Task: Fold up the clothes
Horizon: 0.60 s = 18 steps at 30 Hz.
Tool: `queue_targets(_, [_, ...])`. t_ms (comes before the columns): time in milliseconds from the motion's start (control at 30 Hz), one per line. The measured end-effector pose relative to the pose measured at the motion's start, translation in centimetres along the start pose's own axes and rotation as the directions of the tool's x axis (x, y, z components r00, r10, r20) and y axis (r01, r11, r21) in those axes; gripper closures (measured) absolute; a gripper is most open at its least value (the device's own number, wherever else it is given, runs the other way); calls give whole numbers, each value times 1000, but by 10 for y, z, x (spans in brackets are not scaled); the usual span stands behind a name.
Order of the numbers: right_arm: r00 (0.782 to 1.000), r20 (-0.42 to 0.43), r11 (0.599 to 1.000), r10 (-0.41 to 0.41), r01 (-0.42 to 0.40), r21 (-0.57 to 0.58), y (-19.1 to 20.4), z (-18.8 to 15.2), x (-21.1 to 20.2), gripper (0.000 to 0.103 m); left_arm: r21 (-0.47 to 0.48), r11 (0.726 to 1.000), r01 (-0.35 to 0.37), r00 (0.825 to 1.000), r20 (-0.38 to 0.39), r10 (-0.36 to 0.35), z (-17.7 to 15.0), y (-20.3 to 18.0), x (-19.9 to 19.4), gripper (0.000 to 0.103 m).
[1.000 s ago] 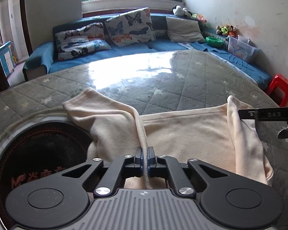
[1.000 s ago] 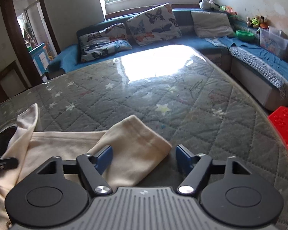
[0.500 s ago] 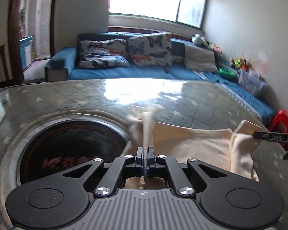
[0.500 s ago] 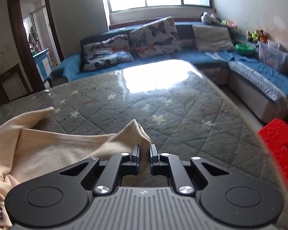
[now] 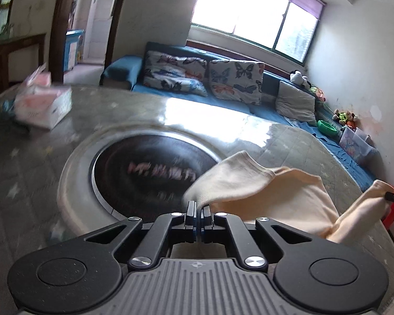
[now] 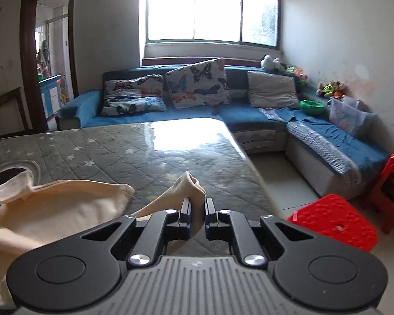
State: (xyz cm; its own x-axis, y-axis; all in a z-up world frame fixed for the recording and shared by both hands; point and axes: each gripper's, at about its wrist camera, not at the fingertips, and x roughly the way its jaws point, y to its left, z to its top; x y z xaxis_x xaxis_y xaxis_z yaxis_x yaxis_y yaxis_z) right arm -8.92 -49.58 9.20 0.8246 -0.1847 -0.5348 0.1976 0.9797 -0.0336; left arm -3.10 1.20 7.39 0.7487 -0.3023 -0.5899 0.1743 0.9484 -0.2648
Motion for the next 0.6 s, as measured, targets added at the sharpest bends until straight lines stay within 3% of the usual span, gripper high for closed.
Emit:
queue_targets(200, [997,19,997,-74,74,-11,-16,-13,-26,95,-52,999,-1,1000,-26,0,-19,15,-22,100])
queue_targets(433, [988,-44,989,-146,147,13,-37,-28,-17,95,-58,998,-36,998,-62,33,-32,21,-27,100])
queue_targets(533, [983,-74,986,-165,166,7,-39,-31,-10,93,-16,1000,-3,997,-72,2,-38,14,-33,98])
queue_targets(600, [979,-92,983,-182,183,-3,-39,-35,-8,85,25,999,23,996,-86,-21,-44,3,-36,96])
